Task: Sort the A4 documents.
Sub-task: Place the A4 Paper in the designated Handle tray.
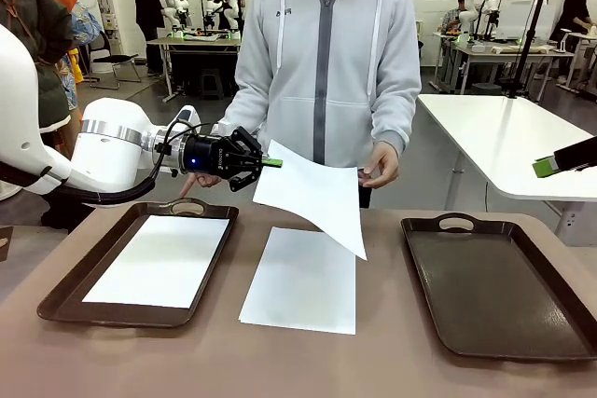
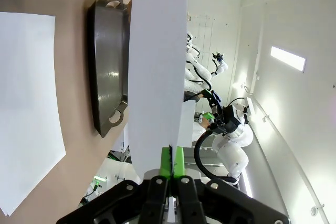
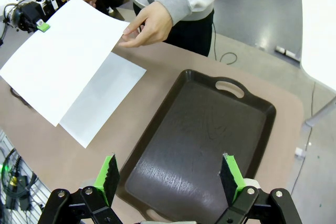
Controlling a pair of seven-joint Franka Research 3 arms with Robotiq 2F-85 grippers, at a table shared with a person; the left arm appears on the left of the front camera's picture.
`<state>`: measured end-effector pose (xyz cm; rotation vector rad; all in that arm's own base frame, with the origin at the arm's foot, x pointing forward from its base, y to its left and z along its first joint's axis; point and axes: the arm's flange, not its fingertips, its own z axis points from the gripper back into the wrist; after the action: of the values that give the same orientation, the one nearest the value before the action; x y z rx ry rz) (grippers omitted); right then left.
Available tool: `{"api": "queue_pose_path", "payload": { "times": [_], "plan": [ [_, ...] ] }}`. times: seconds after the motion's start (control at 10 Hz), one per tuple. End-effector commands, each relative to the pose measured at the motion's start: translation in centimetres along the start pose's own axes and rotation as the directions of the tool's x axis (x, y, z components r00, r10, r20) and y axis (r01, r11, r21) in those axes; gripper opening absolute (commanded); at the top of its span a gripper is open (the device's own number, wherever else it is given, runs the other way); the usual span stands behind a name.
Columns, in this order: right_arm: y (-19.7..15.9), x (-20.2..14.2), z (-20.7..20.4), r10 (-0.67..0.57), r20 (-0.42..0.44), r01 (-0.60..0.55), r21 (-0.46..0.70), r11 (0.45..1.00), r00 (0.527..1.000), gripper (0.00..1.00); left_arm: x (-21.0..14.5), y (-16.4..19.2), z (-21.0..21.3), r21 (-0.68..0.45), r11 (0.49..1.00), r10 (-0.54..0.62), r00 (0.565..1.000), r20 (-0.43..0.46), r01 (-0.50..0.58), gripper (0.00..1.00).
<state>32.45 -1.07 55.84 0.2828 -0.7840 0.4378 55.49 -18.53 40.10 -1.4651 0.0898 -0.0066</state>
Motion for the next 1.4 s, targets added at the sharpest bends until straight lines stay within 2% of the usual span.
{"api": "queue_pose_path", "payload": {
  "times": [0.0,0.3,0.4,0.5,0.6,0.8,0.9,1.0,1.1,1.2,1.3],
  "plan": [
    [0.0,0.0,-0.1,-0.001,0.004,0.001,0.018,1.0,1.0,1.0,0.1,0.0,0.0,-0.006,1.0,0.002,1.0,0.006,-0.002,0.0],
    [0.0,0.0,-0.1,-0.001,0.004,0.001,0.018,1.0,1.0,1.0,0.0,0.0,0.0,0.0,1.0,0.0,1.0,0.0,0.0,0.01],
    [0.0,0.0,-0.1,-0.001,0.004,0.001,0.018,1.0,1.0,1.0,0.6,-0.8,0.5,0.075,0.997,-0.033,0.998,-0.059,0.038,0.01],
    [0.0,0.0,-0.1,-0.001,0.004,0.001,0.018,1.0,1.0,1.0,1.1,-1.8,1.4,0.247,0.969,0.026,0.998,-0.055,-0.012,0.01],
    [0.0,0.0,-0.1,-0.001,0.004,0.001,0.018,1.0,1.0,1.0,1.1,-2.8,2.3,0.329,0.944,0.032,0.997,-0.066,-0.009,0.01],
    [0.0,0.0,-0.1,-0.001,0.004,0.001,0.018,1.0,1.0,1.0,-0.1,-3.4,4.5,0.379,0.925,0.068,0.992,-0.107,-0.023,0.01],
    [0.0,0.0,-0.1,-0.001,0.004,0.001,0.018,1.0,1.0,1.0,-1.2,-3.4,6.2,0.413,0.909,0.094,0.992,-0.081,-0.052,0.01],
    [0.0,0.0,-0.1,-0.001,0.004,0.001,0.018,1.0,1.0,1.0,-2.6,-3.4,8.2,0.462,0.885,0.091,0.993,-0.069,-0.049,0.01],
    [0.0,0.0,-0.1,-0.001,0.004,0.001,0.018,1.0,1.0,1.0,-3.5,-3.2,10.2,0.509,0.861,0.075,0.992,-0.104,-0.012,0.01],
    [0.0,0.0,-0.1,-0.001,0.004,0.001,0.018,1.0,1.0,1.0,-3.8,-2.7,12.5,0.572,0.82,0.026,0.996,-0.085,0.027,0.01],
    [0.0,0.0,-0.1,-0.001,0.004,0.001,0.018,1.0,1.0,1.0,-3.4,-2.0,14.4,0.662,0.743,-0.031,0.993,-0.115,0.1,0.01]
  ]
}}
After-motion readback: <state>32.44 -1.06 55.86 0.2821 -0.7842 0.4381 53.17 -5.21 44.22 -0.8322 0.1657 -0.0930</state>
